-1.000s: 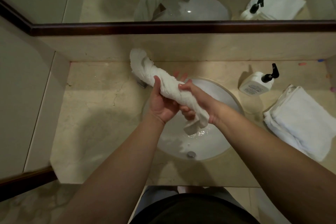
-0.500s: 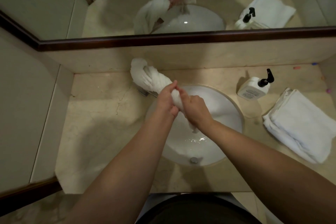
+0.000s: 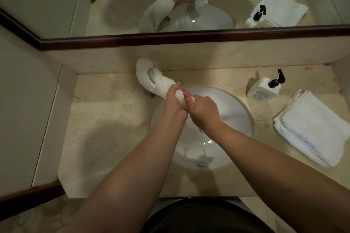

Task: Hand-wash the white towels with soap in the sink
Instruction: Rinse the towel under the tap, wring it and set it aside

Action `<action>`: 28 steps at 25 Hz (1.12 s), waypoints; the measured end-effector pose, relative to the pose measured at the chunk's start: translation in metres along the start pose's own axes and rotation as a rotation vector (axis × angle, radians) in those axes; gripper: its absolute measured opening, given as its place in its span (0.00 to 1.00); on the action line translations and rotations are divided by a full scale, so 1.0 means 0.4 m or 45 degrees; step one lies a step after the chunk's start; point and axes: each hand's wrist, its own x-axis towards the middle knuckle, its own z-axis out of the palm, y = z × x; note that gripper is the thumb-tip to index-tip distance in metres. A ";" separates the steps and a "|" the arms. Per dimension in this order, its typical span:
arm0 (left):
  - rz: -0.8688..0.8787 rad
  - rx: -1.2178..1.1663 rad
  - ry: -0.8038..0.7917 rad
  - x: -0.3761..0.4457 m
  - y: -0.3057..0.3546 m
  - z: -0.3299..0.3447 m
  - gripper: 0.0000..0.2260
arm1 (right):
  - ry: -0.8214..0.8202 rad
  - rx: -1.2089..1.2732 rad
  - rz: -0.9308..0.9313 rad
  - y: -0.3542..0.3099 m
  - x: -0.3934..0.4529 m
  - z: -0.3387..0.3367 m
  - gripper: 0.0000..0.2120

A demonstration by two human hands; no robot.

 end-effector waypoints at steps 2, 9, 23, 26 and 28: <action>-0.061 0.019 -0.121 -0.035 -0.006 -0.001 0.21 | -0.020 0.098 0.060 -0.003 0.001 -0.008 0.36; -0.225 0.295 -0.369 -0.102 -0.021 0.012 0.09 | 0.072 0.426 -0.043 0.032 0.009 -0.055 0.15; -0.035 0.734 -0.301 -0.093 0.015 0.023 0.08 | -0.926 1.695 0.652 0.082 0.015 -0.083 0.30; 0.080 0.893 -0.189 -0.086 0.030 0.012 0.06 | -1.074 1.690 0.525 0.041 0.013 -0.105 0.34; 0.216 0.960 -0.192 -0.080 0.043 0.010 0.08 | -1.094 1.666 0.488 0.031 0.022 -0.115 0.35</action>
